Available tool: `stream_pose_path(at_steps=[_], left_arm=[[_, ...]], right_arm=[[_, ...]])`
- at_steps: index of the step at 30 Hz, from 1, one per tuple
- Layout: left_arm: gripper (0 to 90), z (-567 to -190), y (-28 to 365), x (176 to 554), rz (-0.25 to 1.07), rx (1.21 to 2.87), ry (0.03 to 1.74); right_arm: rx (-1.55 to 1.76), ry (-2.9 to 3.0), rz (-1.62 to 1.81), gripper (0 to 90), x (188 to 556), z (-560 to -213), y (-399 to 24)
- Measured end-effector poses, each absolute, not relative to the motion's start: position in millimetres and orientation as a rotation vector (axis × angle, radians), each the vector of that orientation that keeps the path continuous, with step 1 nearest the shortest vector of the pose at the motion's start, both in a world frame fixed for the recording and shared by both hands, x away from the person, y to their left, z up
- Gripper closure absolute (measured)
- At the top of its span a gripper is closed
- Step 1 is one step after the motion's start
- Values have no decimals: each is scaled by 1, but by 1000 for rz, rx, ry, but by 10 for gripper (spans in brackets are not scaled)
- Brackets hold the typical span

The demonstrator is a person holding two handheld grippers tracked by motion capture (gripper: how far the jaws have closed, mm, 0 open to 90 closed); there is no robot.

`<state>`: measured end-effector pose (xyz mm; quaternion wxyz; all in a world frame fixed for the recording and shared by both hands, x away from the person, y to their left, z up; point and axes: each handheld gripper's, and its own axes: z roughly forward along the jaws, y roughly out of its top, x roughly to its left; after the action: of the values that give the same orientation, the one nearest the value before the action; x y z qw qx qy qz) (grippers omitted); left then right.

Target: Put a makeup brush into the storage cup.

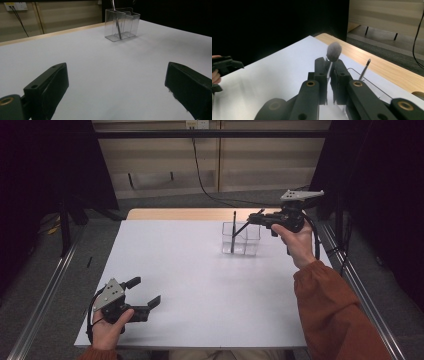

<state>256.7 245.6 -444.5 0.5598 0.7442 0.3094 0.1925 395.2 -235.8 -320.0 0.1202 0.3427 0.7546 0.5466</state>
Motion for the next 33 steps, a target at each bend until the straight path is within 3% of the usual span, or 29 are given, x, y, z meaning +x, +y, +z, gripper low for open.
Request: stream_pose_path(at_steps=[33], left_arm=[[53,-445,244,257,459,1769,718]], right_arm=[[1069,2251,1415,835,439,-345,-208]])
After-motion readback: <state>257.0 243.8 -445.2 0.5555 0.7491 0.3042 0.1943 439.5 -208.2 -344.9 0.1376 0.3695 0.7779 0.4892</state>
